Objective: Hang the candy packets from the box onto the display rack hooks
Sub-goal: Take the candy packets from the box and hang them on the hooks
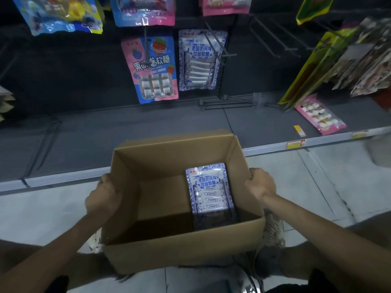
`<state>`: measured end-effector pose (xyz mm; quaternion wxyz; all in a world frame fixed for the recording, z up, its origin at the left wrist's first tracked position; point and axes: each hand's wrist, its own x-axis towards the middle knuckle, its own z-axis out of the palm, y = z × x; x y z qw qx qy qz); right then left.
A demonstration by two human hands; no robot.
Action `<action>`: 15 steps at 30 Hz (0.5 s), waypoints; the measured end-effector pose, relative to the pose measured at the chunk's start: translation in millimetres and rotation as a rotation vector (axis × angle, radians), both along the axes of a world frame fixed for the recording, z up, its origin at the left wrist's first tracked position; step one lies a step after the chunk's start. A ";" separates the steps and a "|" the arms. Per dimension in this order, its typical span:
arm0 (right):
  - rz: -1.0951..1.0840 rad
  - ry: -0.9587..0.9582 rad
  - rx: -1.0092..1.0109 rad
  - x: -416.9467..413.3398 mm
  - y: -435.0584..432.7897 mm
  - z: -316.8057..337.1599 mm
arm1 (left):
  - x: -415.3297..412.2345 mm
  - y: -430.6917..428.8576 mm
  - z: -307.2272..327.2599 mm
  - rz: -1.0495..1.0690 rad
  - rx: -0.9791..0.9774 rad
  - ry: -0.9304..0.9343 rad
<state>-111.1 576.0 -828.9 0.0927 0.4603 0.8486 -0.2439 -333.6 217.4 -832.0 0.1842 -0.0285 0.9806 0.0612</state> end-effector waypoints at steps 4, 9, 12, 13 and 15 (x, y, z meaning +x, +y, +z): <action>-0.077 0.035 0.056 16.7 23.7 4.9 | 12.1 3.9 -4.0 -0.253 0.042 0.079; -0.063 0.021 0.092 43.3 26.6 -13.7 | 26.5 16.3 -25.2 -0.332 0.113 -0.017; 0.078 -0.005 0.164 55.9 17.9 -21.0 | 22.7 17.6 -34.9 -0.263 0.120 -0.056; 0.113 0.002 0.176 58.1 16.3 -22.4 | 21.5 18.6 -35.7 -0.255 0.143 -0.059; 0.196 -0.001 0.256 59.4 13.3 -24.9 | 19.1 26.7 -36.5 -0.215 0.165 -0.089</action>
